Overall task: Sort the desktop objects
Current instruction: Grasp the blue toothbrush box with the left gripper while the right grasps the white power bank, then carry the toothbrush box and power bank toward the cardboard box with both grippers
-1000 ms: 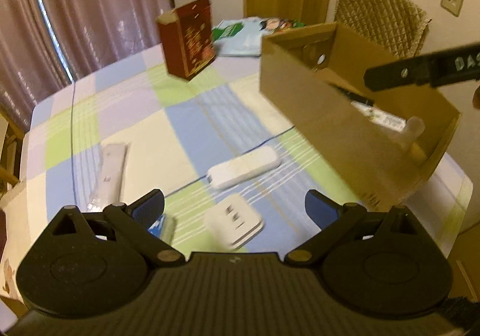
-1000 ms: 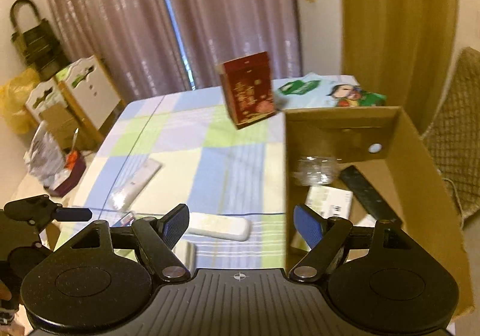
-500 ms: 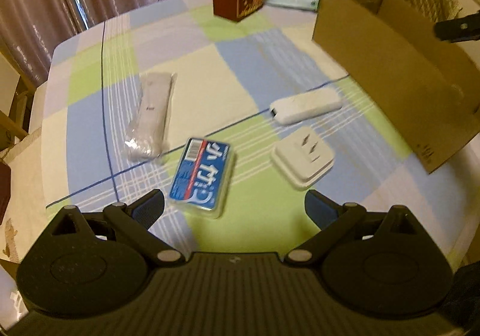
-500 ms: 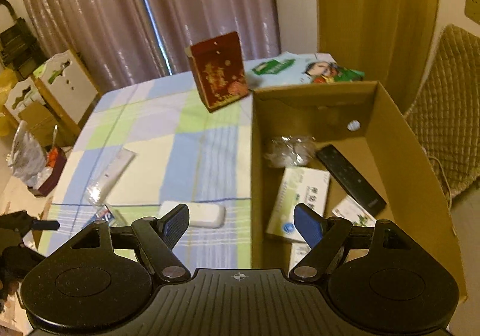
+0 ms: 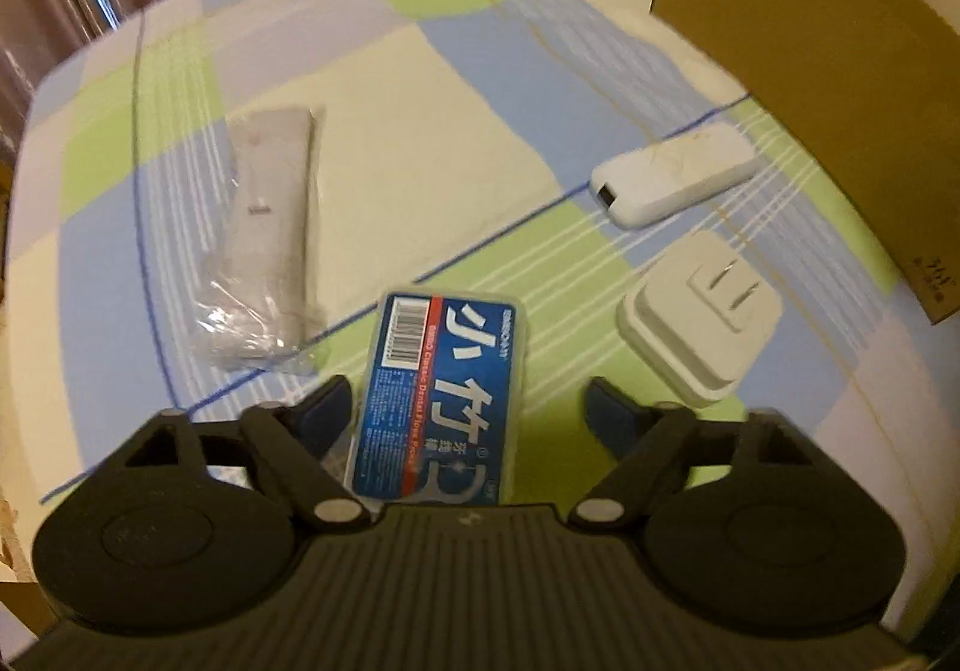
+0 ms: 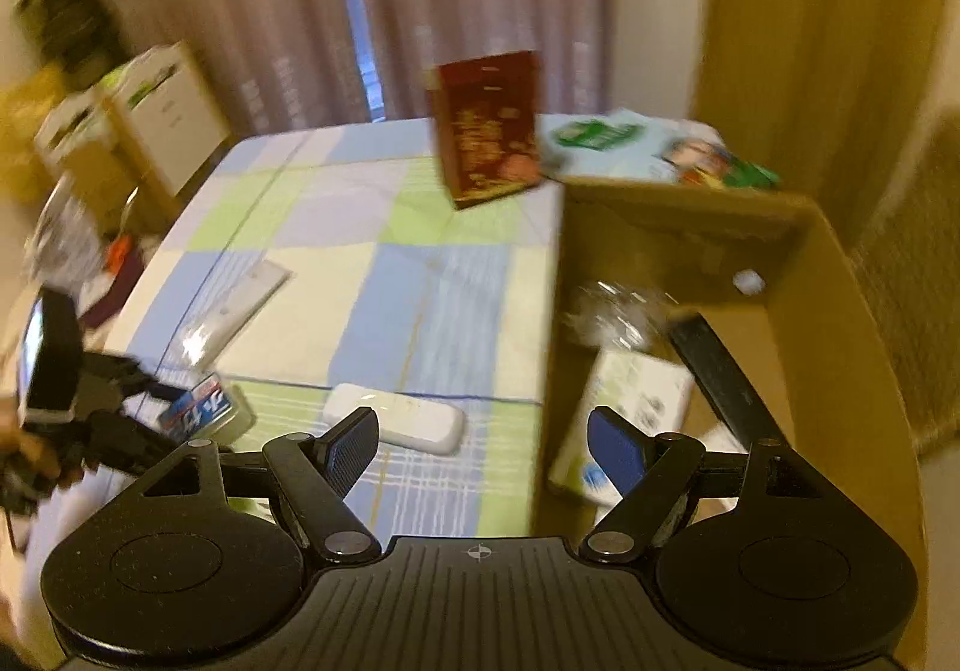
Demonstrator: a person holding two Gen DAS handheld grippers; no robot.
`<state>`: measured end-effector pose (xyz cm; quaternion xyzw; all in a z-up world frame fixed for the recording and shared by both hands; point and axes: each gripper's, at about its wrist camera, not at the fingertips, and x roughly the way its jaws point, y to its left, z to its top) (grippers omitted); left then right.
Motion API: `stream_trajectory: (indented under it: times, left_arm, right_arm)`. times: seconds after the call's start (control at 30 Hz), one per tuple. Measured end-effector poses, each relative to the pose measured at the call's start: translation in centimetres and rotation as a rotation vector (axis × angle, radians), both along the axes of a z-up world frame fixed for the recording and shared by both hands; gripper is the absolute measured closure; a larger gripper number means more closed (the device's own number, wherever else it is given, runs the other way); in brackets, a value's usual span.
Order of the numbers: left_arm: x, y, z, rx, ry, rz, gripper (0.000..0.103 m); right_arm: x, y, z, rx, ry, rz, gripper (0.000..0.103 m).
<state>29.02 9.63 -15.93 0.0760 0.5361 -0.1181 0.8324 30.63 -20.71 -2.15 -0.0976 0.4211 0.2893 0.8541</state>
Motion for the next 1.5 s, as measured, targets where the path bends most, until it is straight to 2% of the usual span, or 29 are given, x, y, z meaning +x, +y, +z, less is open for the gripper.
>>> stream_trajectory:
  times: [0.03,0.1,0.2,0.33,0.43,0.6,0.73,0.8,0.93,1.07,1.13,1.17,1.23,1.3,1.37,1.4,1.5]
  left_arm:
    - [0.1,0.0,-0.3,0.001,0.003,-0.005,0.036]
    - [-0.1,0.3,-0.3,-0.015,-0.01,-0.018,0.05]
    - [-0.4,0.8,-0.1,-0.038,-0.005,-0.003,0.052]
    - [-1.7,1.3,0.3,-0.053,0.003,0.022,0.052]
    - [-2.9,1.4,0.6,-0.06,0.015,0.053,0.052]
    - [-4.6,1.9,0.6,-0.067,0.044,0.113,0.052]
    - [-4.9,2.3,0.5,-0.07,0.043,0.142,0.051]
    - [-4.7,2.2,0.6,-0.07,0.044,0.145,0.051]
    - [-4.3,1.8,0.5,-0.061,0.038,0.136,0.052]
    - [-4.0,1.4,0.4,-0.057,0.033,0.12,0.047]
    - [-3.9,1.1,0.3,-0.048,0.026,0.109,0.046]
    - [-3.7,1.0,0.3,-0.041,0.024,0.107,0.05]
    - [-3.5,0.9,0.4,-0.033,0.027,0.111,0.05]
    - [-3.7,0.9,0.5,-0.05,0.038,0.12,0.05]
    - [-4.2,0.9,0.3,-0.039,0.04,0.133,0.05]
    - [-4.4,0.7,0.2,-0.028,0.037,0.133,0.05]
    - [-4.8,0.3,0.1,-0.001,0.021,0.132,0.05]
  right_arm:
    - [0.4,0.9,-0.1,-0.021,-0.01,0.053,0.023]
    - [1.2,2.7,-0.6,-0.066,-0.025,0.181,0.023]
    - [2.6,5.9,-2.3,-0.152,-0.024,0.405,0.023]
    - [4.2,10.2,-6.3,-0.298,0.01,0.679,0.024]
    - [5.3,12.3,-9.3,-0.377,0.041,0.789,0.024]
    - [7.2,13.8,-13.0,-0.423,0.12,0.904,0.024]
    - [7.9,14.8,-13.7,-0.46,0.127,0.923,0.027]
    - [8.4,15.2,-14.6,-0.502,0.181,0.914,0.057]
    - [8.4,15.4,-15.1,-0.529,0.195,0.898,0.056]
    - [8.8,15.6,-15.4,-0.515,0.245,0.847,0.057]
    - [8.6,15.9,-15.4,-0.533,0.252,0.825,0.062]
    - [8.2,16.1,-15.3,-0.543,0.261,0.82,0.062]
    - [7.3,16.2,-15.3,-0.555,0.285,0.786,0.062]
    - [6.9,16.0,-15.3,-0.546,0.279,0.731,0.061]
    - [6.7,15.7,-15.3,-0.521,0.272,0.704,0.054]
    - [6.8,15.6,-15.4,-0.511,0.276,0.686,0.054]
    - [6.9,15.5,-15.3,-0.496,0.281,0.643,0.062]
